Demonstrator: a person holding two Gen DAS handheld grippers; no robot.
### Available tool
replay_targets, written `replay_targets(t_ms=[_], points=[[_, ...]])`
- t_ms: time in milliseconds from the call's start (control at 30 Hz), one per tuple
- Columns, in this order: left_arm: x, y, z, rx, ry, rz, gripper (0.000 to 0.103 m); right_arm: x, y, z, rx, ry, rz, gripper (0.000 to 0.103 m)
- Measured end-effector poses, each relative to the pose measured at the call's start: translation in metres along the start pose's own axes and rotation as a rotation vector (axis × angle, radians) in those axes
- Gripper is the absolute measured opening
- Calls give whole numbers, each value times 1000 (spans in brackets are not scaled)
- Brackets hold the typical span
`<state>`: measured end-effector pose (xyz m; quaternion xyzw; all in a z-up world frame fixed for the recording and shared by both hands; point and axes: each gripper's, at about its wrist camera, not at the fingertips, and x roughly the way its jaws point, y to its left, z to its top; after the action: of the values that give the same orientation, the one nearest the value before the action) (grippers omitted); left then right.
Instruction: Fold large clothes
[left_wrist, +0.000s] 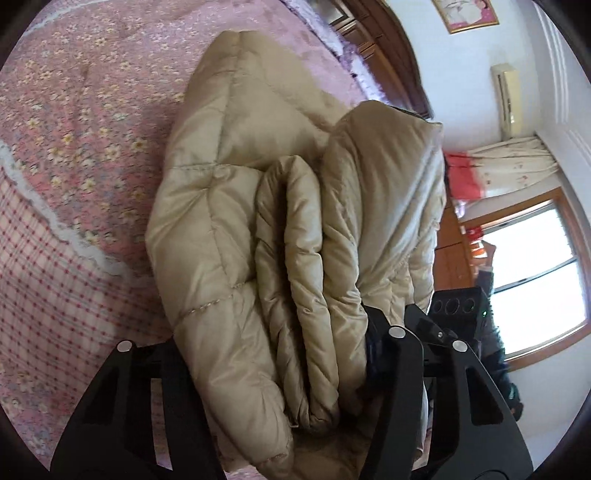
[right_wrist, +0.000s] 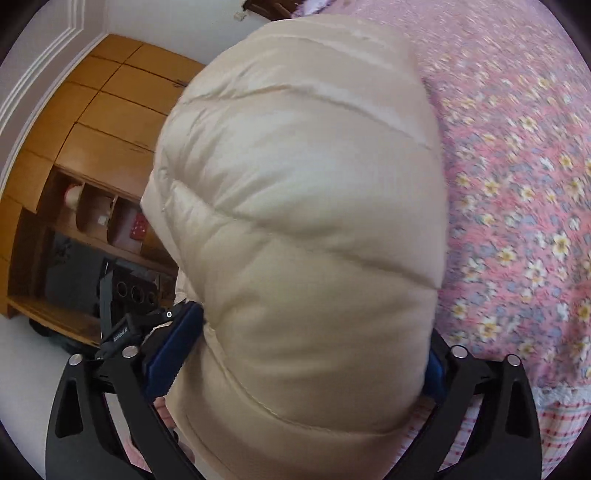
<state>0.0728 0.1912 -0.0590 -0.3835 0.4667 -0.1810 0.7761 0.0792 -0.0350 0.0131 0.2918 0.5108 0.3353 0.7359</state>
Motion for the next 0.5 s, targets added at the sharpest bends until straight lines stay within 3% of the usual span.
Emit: replay_targets(t_ms=[67, 167, 333, 500], points=[[4, -11, 2, 18, 0, -36, 53, -10, 3, 2, -8, -31, 23, 78], [16, -38, 8, 63, 2, -98, 52, -37, 11, 8, -21, -102, 41, 75], [53, -100, 8, 157, 40, -194, 53, -101, 24, 17, -80, -212, -35, 75], [105, -143, -12, 222, 146, -197, 53, -166, 15, 13, -106, -284, -147, 75]])
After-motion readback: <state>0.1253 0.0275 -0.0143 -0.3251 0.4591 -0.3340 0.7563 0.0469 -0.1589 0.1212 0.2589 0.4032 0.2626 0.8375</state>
